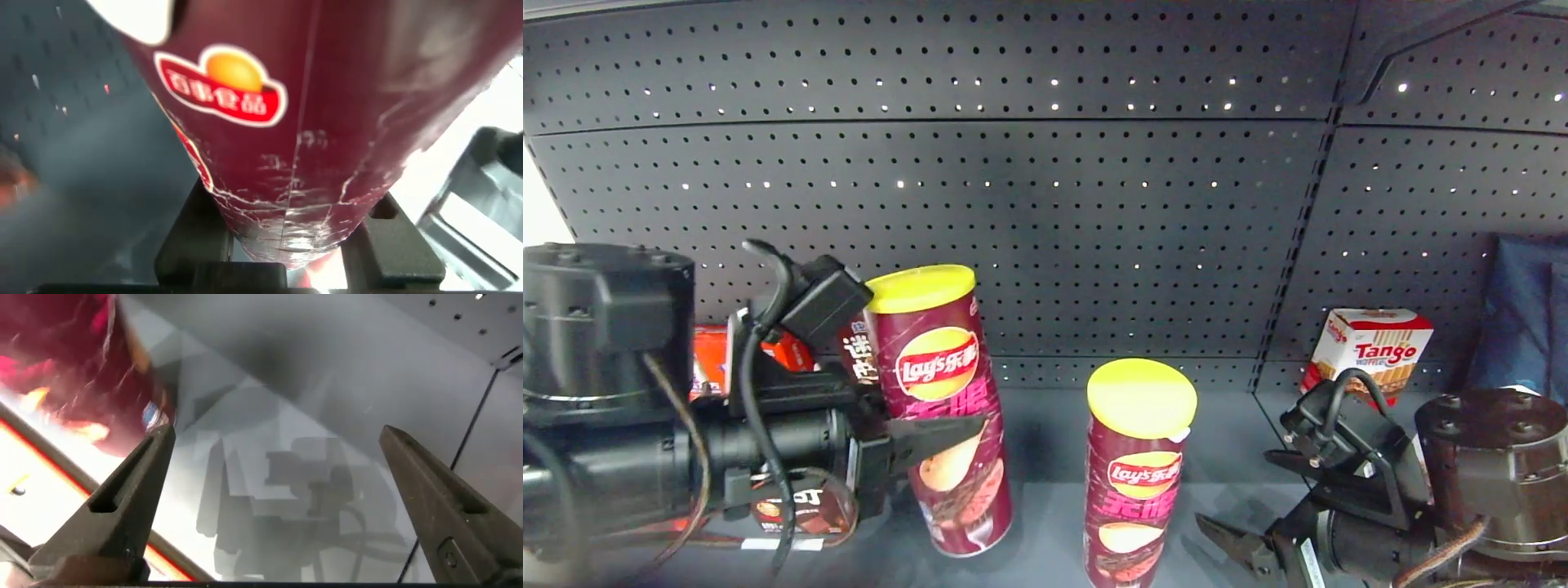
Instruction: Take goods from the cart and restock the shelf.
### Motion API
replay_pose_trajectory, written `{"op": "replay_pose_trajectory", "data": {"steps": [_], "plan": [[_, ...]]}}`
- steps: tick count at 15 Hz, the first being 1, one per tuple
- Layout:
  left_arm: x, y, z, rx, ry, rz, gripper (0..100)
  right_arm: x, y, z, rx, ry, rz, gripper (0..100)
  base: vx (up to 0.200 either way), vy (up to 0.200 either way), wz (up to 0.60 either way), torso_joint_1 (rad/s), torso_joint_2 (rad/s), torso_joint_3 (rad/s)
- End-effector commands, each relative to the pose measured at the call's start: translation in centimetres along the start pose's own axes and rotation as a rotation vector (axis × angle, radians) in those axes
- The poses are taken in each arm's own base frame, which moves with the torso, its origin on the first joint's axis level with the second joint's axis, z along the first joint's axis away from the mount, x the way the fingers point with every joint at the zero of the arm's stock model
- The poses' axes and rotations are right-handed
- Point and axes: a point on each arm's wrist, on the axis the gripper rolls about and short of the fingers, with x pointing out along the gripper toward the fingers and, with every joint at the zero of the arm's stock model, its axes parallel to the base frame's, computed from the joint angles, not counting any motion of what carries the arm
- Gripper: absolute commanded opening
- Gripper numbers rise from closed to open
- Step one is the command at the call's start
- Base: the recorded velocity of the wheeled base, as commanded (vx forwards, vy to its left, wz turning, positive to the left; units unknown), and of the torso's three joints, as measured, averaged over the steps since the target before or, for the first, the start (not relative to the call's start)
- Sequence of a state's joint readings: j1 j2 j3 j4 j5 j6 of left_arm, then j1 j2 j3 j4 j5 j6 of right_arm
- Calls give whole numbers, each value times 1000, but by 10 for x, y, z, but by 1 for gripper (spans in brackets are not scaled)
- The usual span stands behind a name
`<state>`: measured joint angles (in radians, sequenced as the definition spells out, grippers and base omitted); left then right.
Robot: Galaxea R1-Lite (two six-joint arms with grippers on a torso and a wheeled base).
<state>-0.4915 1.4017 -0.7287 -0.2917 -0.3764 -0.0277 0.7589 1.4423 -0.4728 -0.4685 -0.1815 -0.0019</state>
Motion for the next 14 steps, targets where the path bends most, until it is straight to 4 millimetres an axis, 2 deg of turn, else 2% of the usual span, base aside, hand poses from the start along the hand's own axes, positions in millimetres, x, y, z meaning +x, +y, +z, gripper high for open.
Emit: {"op": "replay_pose_trajectory", "data": {"steps": [1,3,5,7,8,9,10,12,14], "plan": [[39,19,12,5,-6,8,0,-5,-2,-4,3,-1,-5,100,0,0,0,0,0,0],[53,28,21,9,-23,8,0,-7,-7,-4,17,-4,-25,100,0,0,0,0,0,0],[60,32,21,7,-15,-3,0,-8,-8,-5,19,-6,-27,100,0,0,0,0,0,0],[74,46,9,41,31,-28,0,-12,-9,-10,22,2,-26,100,0,0,0,0,0,0],[74,46,9,41,31,-28,0,-12,-9,-10,22,2,-26,100,0,0,0,0,0,0],[78,62,9,113,24,-117,0,-15,-11,-12,28,-2,-34,100,0,0,0,0,0,0],[83,67,10,117,30,-132,0,-15,-12,-14,28,8,-33,100,0,0,0,0,0,0],[100,75,7,108,47,-138,0,-15,-12,-16,28,12,-36,100,0,0,0,0,0,0],[126,89,0,101,63,-140,0,-15,-12,-15,28,6,-35,100,0,0,0,0,0,0]]}}
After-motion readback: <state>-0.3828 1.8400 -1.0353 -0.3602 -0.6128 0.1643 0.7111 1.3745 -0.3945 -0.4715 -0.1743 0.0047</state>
